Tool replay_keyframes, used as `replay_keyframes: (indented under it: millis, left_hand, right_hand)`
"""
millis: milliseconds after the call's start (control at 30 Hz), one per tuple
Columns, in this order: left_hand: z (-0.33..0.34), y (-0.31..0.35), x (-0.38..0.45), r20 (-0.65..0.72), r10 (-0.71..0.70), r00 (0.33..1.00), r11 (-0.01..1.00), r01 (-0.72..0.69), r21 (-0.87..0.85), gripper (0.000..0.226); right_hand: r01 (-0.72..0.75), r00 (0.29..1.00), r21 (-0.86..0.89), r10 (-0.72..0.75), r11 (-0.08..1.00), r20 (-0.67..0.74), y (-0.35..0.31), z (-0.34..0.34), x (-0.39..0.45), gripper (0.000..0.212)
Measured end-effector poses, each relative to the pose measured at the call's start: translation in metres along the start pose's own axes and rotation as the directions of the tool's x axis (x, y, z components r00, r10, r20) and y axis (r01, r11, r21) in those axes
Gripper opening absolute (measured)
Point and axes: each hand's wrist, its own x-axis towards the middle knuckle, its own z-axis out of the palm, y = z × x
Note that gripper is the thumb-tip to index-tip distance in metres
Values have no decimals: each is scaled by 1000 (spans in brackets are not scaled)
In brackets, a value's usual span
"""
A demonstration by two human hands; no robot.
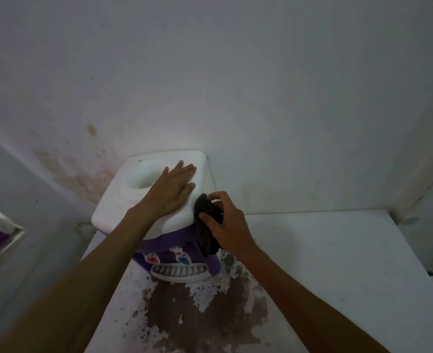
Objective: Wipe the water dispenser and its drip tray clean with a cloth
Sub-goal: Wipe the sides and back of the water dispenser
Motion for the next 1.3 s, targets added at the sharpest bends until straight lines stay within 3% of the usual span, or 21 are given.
replay_keyframes:
  millis: [67, 133, 267, 367, 467, 700, 900, 1000, 1167, 1300]
  left_hand:
    - [-4, 0, 3, 30, -11, 999, 1000, 11, -22, 53]
    - [-9, -2, 5, 58, -27, 998, 998, 30, -54, 53]
    - [-20, -1, 7, 66, -86, 994, 980, 96, -177, 56]
    - [-25, -1, 6, 55, -110, 992, 980, 117, -161, 61]
    - [-26, -1, 7, 77, -115, 990, 980, 125, -157, 65]
    - [-20, -3, 11, 99, -126, 987, 983, 138, -123, 63]
    - [-24, -3, 12, 93, -99, 991, 990, 108, -86, 62]
    - [-27, -3, 17, 82, -74, 994, 997, 77, -28, 55]
    - [-40, -6, 42, 12, -40, 999, 991, 41, -131, 39]
    - [-40, -14, 63, 23, -47, 999, 990, 49, -130, 48]
  right_hand:
    - [5, 997, -25, -3, 1000, 73, 2, -4, -4, 45]
    - [23, 994, -68, -16, 997, 107, 3, -7, 3, 39]
    - [13, 1000, -154, -10, 988, 21, 6, -9, 34, 17]
    - [-47, 998, -179, 38, 983, -53, 11, -6, 53, 12]
    - [-18, 998, -191, 6, 981, -66, 14, -3, 51, 9]
    - [102, 992, -180, -87, 978, 88, 21, -12, 35, 14]
    - [-1, 997, -170, -12, 985, -72, 19, -9, 85, 21]
    - [34, 993, -161, -51, 986, -105, 24, -1, 80, 16]
    - [96, 995, -115, -100, 989, -26, 34, -4, 57, 16]
    - [93, 996, -113, -94, 989, -1, 31, -11, 80, 18]
